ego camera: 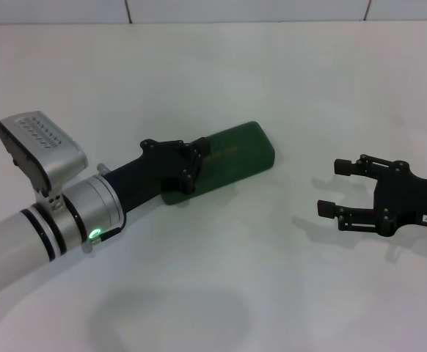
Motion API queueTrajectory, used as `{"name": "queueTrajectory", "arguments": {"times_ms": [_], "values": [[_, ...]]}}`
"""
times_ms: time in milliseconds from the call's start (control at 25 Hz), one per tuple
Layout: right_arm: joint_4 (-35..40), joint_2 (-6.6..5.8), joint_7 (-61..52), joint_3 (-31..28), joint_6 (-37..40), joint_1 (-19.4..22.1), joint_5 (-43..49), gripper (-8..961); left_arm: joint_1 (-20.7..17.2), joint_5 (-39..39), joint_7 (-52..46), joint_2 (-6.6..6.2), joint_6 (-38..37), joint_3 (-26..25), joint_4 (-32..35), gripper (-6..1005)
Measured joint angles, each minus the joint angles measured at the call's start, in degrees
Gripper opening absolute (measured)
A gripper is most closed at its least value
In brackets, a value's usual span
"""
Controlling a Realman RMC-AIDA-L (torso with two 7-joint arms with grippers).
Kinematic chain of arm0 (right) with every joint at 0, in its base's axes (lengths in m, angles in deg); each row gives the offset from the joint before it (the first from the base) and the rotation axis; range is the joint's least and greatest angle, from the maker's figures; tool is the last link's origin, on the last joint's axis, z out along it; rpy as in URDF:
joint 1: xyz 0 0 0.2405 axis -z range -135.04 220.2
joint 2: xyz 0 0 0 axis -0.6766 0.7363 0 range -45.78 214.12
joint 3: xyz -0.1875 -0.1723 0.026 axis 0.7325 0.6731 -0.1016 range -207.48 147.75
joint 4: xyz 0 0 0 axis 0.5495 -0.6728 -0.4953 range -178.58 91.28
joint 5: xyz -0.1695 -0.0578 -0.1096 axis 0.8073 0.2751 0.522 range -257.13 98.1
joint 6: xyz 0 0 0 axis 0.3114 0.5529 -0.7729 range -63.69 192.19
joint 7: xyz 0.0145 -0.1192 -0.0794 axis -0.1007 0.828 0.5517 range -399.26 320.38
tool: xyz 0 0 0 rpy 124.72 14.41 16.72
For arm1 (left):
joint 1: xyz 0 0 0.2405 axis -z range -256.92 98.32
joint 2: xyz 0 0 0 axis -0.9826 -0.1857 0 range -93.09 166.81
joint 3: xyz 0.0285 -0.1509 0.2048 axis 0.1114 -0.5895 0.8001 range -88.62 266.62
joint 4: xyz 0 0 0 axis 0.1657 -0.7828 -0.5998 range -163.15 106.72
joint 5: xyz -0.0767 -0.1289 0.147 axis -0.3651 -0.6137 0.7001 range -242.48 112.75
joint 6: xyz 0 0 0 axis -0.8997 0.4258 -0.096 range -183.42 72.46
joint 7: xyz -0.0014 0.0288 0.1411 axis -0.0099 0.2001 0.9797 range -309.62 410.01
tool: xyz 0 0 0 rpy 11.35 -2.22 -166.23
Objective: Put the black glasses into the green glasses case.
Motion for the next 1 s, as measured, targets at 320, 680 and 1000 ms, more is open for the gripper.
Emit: {"name": "queueTrajectory", "arguments": {"times_ms": [320, 680, 1000], "values": [[0.0, 0.03, 0.0, 0.0, 0.1, 0.0, -0.1, 829, -0.1, -0.5, 0.2, 0.00, -1.7, -0.1, -0.3, 101], [0.0, -0.17, 0.2, 0.0, 0.0, 0.2, -1.2, 829, 0.5, 0.4, -3.2, -1.75, -5.1, -3.3, -0.3, 103], [0.4, -0.32, 0.5, -0.3, -1.0, 0.2, -1.4, 829, -0.1, 1.7, -7.2, -4.52, -4.6, -6.1, 0.1, 104]]}}
